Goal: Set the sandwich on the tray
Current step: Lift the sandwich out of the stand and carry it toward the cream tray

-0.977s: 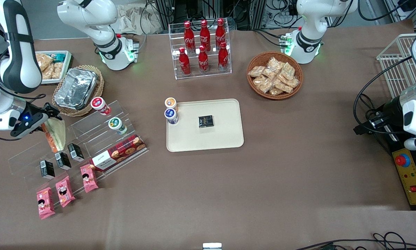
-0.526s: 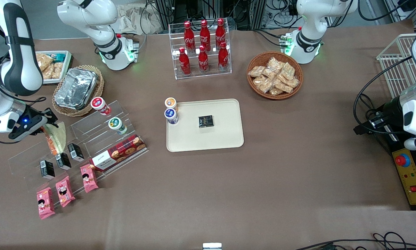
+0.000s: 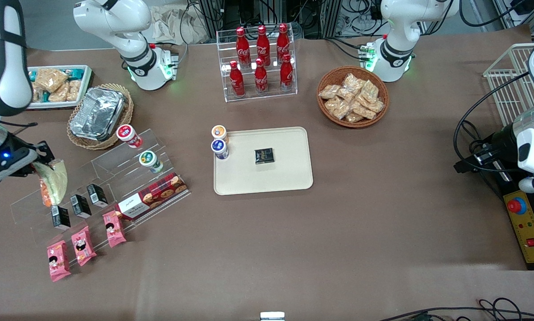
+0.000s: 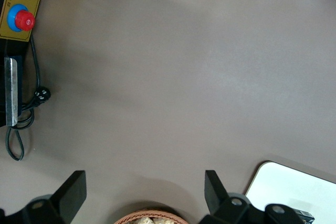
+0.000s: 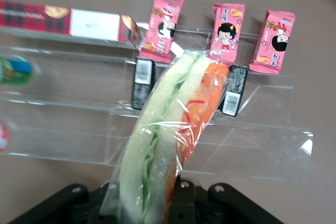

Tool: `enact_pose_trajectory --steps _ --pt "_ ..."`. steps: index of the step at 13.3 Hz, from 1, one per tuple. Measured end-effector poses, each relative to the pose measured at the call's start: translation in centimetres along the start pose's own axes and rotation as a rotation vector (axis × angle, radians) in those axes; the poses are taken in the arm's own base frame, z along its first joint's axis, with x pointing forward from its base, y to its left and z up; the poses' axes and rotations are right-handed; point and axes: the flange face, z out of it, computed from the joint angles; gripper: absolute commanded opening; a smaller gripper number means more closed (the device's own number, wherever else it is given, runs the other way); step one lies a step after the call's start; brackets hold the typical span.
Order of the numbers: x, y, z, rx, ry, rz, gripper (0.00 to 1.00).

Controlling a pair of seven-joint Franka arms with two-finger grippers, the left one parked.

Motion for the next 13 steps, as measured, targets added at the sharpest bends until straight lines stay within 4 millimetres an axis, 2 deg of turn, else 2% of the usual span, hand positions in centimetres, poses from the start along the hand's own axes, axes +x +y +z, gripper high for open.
enact_pose_trajectory --steps 2,5,8,13 --pt "2.6 -2.0 -2.5 0.026 -0.016 0.069 0.00" --pt "6.6 -6.4 -4.2 0.067 -0.068 0.210 0.00" --pt "10.8 -12.0 -4.5 0.072 -0.095 0.337 0.00" --pt "16.6 -22.0 -3.3 0.052 -0.118 0.507 0.00"
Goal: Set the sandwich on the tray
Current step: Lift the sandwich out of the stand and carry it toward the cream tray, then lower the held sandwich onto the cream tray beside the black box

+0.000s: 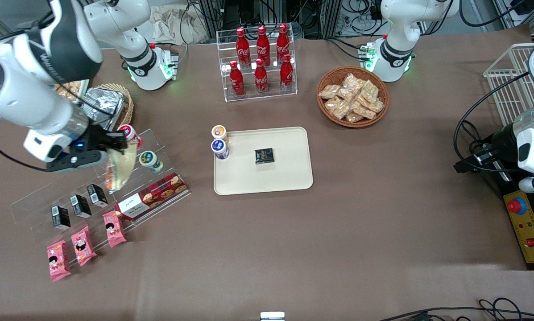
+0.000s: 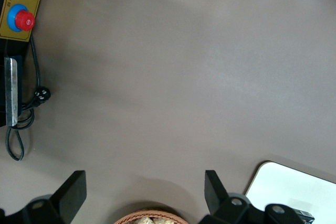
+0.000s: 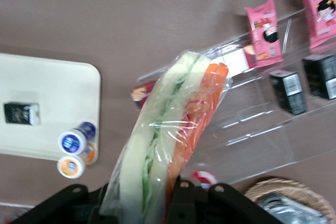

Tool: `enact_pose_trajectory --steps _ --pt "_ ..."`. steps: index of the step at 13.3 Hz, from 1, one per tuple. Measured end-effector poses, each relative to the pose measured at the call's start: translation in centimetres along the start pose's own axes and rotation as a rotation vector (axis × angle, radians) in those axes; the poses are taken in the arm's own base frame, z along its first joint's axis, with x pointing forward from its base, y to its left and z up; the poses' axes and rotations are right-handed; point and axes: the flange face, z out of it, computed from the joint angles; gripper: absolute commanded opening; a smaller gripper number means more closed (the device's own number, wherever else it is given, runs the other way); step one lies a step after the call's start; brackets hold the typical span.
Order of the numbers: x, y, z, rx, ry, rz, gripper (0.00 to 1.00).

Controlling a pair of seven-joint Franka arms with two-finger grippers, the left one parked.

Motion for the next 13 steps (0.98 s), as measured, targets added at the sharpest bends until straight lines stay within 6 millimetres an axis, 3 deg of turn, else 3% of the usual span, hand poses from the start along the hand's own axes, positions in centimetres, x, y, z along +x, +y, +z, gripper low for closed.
enact_pose_trajectory --steps 4,7,13 --pt "0.6 -7.2 2.8 -0.017 0.022 0.132 0.00" --pt "1.3 -11.0 5.8 -0.031 0.037 0.249 0.00" --pt "2.2 -20.6 12.1 -0.039 0.036 0.634 0.00"
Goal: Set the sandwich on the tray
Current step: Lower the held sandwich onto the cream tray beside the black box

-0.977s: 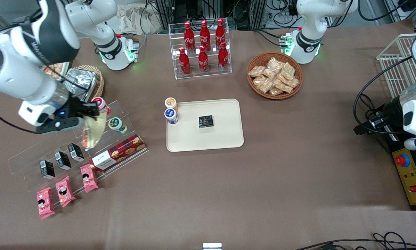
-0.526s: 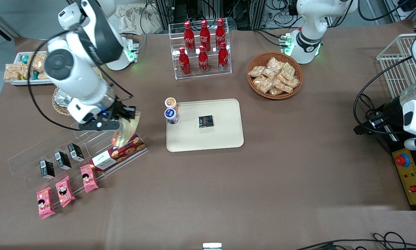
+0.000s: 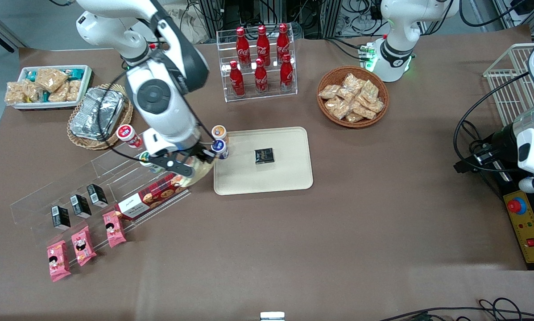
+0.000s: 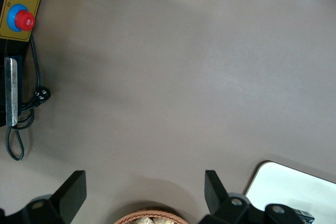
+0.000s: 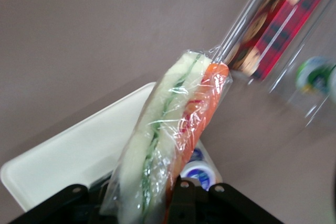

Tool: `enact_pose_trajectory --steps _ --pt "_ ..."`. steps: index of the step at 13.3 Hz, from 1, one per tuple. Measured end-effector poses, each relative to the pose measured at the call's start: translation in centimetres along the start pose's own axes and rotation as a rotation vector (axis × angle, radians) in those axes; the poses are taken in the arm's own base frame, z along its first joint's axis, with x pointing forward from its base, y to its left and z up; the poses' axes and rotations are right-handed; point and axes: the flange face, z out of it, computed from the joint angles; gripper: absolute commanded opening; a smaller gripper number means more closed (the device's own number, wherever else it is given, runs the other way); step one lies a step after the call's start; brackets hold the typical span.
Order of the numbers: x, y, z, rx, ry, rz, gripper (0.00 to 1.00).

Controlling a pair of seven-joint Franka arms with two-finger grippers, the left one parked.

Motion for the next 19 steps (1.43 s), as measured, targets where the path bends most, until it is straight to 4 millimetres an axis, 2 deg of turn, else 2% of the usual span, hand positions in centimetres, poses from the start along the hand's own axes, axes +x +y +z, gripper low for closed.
enact_pose_trajectory --steps 4,7,9,12,16,18,19 --pt "-2.8 -5.7 5.3 0.010 0.017 0.169 0.00" --pt "-4.8 -8.0 10.5 0.014 0.051 0.237 0.00" --pt "-5.7 -9.0 13.0 0.033 0.046 0.318 0.00" --pt "-7.1 -10.6 15.0 0.072 0.039 0.463 0.00" --pt "-8.4 -11.7 16.1 0.113 0.015 0.587 0.00" --pt "-8.9 -11.9 16.8 0.119 0.011 0.606 0.37" --pt "-9.1 -12.0 17.1 0.119 0.011 0.608 0.38"
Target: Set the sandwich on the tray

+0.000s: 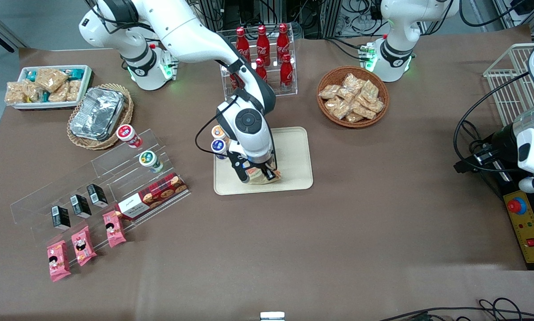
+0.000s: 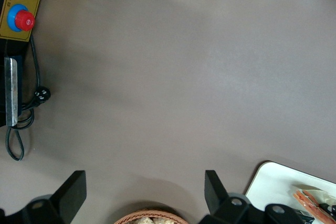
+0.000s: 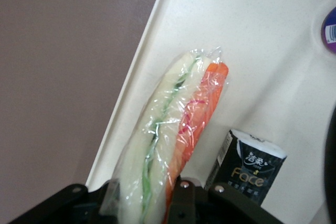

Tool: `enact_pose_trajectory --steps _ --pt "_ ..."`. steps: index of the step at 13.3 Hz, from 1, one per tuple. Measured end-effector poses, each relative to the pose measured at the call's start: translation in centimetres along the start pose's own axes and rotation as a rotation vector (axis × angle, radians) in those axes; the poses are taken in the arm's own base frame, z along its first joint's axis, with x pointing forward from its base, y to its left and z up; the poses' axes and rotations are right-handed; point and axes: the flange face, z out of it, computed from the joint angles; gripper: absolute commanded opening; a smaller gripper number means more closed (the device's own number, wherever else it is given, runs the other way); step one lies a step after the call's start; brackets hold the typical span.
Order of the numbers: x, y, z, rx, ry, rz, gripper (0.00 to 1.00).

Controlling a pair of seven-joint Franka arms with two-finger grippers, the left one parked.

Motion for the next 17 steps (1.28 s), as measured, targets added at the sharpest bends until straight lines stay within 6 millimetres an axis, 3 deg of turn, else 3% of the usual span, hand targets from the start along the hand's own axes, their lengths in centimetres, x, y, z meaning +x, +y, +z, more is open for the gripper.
enact_pose_trajectory --steps 1,2,3,8,10,14,17 --pt "-0.1 0.0 0.2 0.000 0.001 -0.001 0.50" --pt "-0.1 0.1 0.4 -0.001 0.002 -0.002 0.77" --pt "-0.1 0.1 0.6 -0.001 0.003 -0.002 0.94" --pt "-0.1 -0.1 0.4 0.004 0.003 -0.002 0.98" --pt "0.3 -0.9 -1.0 0.031 0.001 0.000 0.98" --pt "3.5 -2.4 -8.4 0.025 0.048 -0.130 0.98" --pt "9.4 -3.0 -15.2 0.002 0.074 -0.322 0.98"
